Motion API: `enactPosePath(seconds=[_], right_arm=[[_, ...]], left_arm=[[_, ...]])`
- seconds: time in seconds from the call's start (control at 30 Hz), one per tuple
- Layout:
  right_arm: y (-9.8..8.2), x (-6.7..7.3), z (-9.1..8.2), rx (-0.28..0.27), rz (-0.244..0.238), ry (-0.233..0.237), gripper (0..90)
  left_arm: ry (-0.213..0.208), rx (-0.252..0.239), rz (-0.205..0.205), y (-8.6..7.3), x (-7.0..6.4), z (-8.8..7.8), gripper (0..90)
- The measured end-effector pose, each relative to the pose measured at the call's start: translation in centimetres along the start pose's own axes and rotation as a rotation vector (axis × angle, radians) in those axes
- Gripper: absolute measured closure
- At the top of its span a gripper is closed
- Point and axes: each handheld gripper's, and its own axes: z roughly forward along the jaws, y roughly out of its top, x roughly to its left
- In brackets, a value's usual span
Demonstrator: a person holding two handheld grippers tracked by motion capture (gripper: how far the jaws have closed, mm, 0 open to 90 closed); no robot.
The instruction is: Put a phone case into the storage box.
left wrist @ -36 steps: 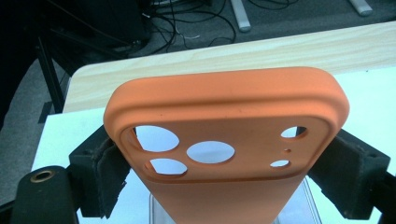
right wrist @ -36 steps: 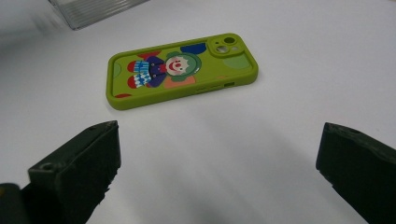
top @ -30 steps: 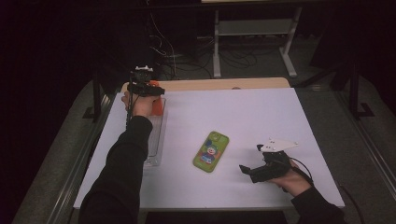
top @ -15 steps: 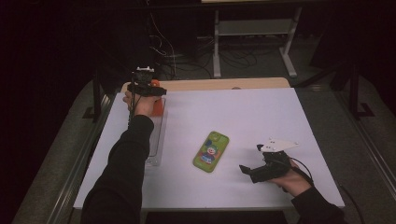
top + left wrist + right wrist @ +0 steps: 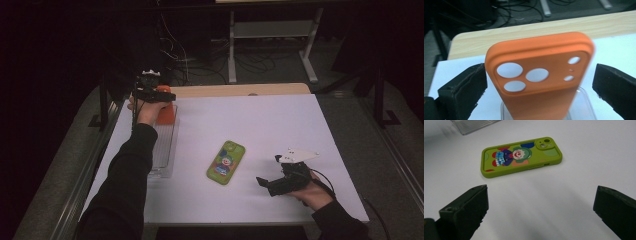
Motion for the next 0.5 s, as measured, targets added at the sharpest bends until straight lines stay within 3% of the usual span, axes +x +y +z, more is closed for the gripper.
enactPosePath(seconds=[0.13,0.27,0.37,0.5], right_arm=[[0.0,0.0,0.0,-0.001,0.001,-0.001,0.0],[0.0,0.0,0.1,0.002,0.004,-0.001,0.0],[0.0,-0.1,0.2,0.005,0.013,0.001,0.0],[0.1,-0.1,0.1,0.003,0.019,0.002,0.0]], left_arm=[[-0.053,-0.017,-0.001,0.0,0.4,-1.5,0.0],[-0.102,-0.021,0.027,-0.3,0.8,-3.4,0.0],[-0.189,-0.012,0.040,-1.0,0.8,-5.1,0.0],[-0.283,-0.004,0.095,-2.0,0.3,-6.9,0.0]])
